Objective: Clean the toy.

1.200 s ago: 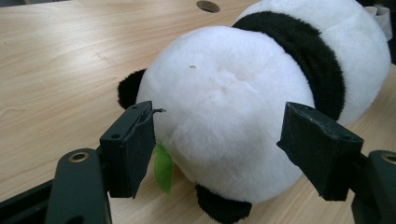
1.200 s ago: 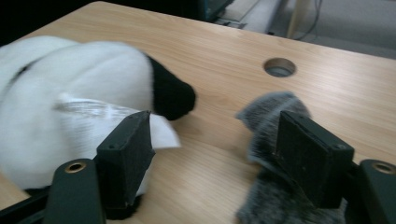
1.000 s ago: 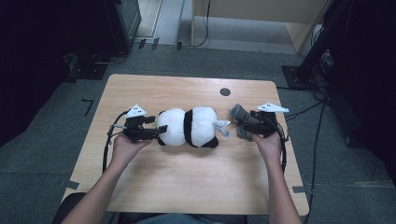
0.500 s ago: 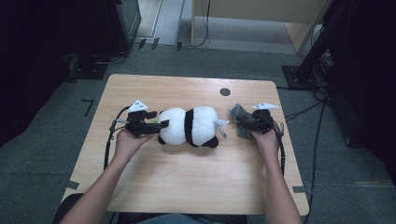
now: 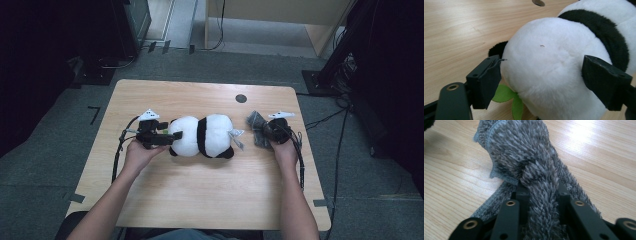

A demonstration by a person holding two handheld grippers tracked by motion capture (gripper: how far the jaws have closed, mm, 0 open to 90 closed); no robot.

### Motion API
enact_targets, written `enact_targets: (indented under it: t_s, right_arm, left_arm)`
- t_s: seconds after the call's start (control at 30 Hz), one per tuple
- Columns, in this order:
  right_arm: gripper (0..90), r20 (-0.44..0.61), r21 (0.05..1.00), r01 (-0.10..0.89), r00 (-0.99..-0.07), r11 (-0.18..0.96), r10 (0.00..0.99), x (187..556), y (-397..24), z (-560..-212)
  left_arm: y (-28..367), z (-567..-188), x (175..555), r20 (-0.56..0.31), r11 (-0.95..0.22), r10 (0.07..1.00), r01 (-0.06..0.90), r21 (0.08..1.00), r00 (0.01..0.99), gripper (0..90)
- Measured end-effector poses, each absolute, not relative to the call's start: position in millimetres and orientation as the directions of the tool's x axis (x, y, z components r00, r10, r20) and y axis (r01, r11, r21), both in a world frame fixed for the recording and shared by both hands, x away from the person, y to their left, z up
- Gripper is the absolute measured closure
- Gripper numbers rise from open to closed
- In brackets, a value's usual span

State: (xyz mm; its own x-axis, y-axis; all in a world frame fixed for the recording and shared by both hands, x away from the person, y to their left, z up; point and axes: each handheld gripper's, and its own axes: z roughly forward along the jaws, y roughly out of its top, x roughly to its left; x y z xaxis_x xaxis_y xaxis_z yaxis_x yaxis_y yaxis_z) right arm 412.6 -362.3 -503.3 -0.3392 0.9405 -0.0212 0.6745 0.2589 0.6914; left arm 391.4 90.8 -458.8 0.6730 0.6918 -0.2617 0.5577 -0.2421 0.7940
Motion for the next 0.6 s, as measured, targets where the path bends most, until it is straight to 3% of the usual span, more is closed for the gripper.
enact_targets:
  t_s: [0.17,0.37,0.6]
  right_arm:
    - [75.6,0.004,0.703,0.674,-0.321,0.226,0.947,409,-364,-493]
    - [75.6,0.051,0.726,0.658,-0.344,0.202,0.938,400,-361,-474]
    - [75.6,0.059,0.739,0.637,-0.387,0.221,0.92,392,-348,-457]
  left_arm:
    - [92,-462,389,-0.221,-0.263,0.695,0.528,0.808,0.685,13.6]
    - [94,-467,390,-0.256,-0.247,0.686,0.549,0.798,0.681,13.2]
    - [95,-470,381,-0.242,-0.232,0.683,0.52,0.822,0.689,24.1]
